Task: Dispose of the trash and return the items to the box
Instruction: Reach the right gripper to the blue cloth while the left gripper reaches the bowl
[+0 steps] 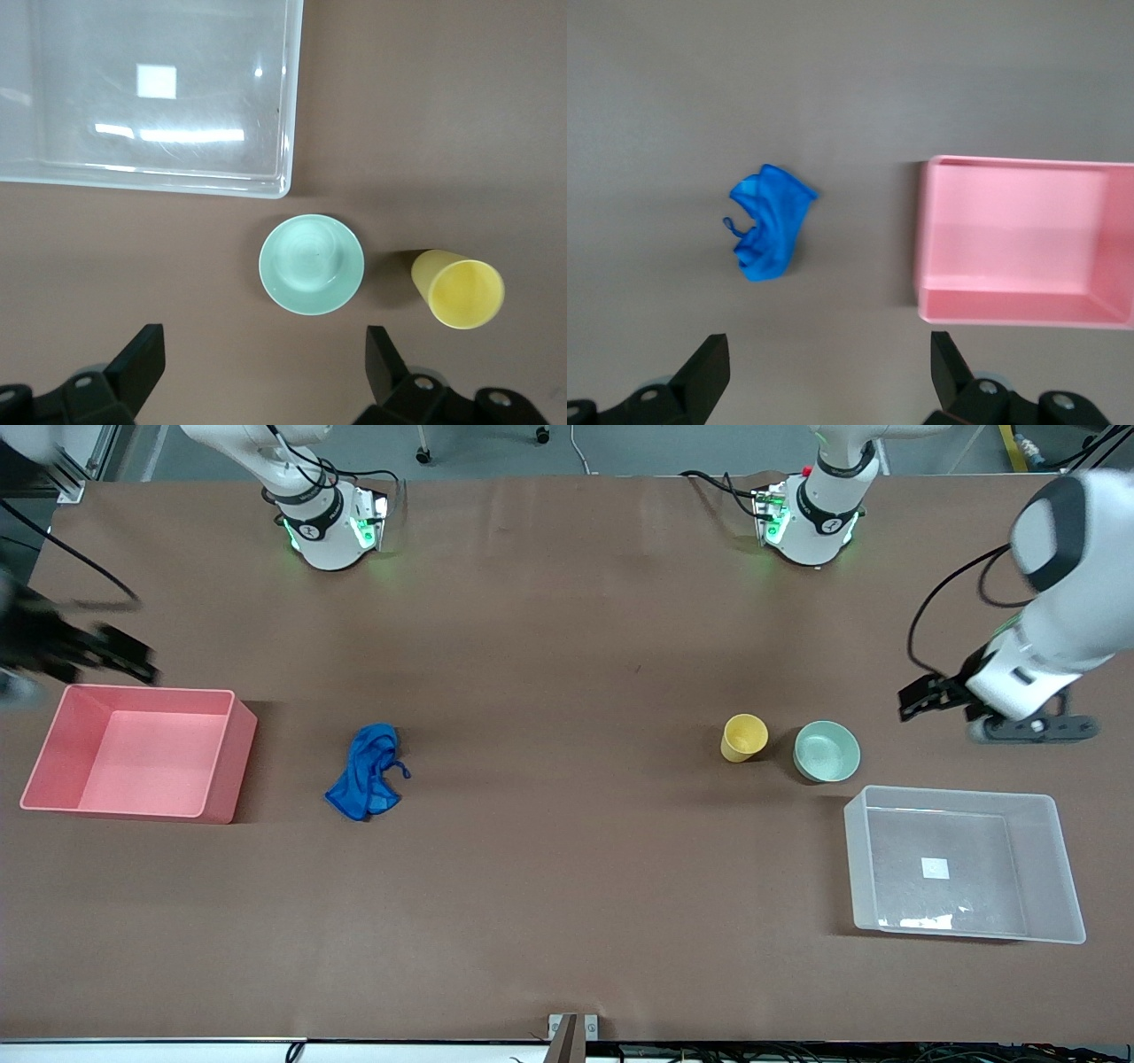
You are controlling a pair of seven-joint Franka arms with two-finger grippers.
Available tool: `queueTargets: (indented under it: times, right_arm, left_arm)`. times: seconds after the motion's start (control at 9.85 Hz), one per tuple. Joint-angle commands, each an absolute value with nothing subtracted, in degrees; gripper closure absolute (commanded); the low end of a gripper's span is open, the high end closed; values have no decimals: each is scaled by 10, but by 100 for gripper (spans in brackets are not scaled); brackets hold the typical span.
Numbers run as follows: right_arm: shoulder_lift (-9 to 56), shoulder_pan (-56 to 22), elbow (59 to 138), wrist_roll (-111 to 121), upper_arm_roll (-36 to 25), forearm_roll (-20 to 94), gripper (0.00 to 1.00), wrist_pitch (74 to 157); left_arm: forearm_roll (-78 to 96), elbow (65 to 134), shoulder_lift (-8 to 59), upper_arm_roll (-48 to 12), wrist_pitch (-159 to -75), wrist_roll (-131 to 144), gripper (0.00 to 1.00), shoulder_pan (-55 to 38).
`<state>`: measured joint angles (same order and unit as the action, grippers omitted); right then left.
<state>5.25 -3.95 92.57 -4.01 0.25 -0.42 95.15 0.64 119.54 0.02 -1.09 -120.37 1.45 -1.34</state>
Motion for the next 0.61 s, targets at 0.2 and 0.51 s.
queueTargets:
  times: [0.2, 0.51]
  right_arm:
    - [156, -97, 1108, -75, -1, -13, 0, 1222]
    - [214, -114, 1195, -103, 0, -19, 0, 1380]
  left_arm:
    - [4, 1352, 77, -9, -1410, 9, 2, -12]
    - [4, 1353, 159, -8, -1474, 16, 5, -9]
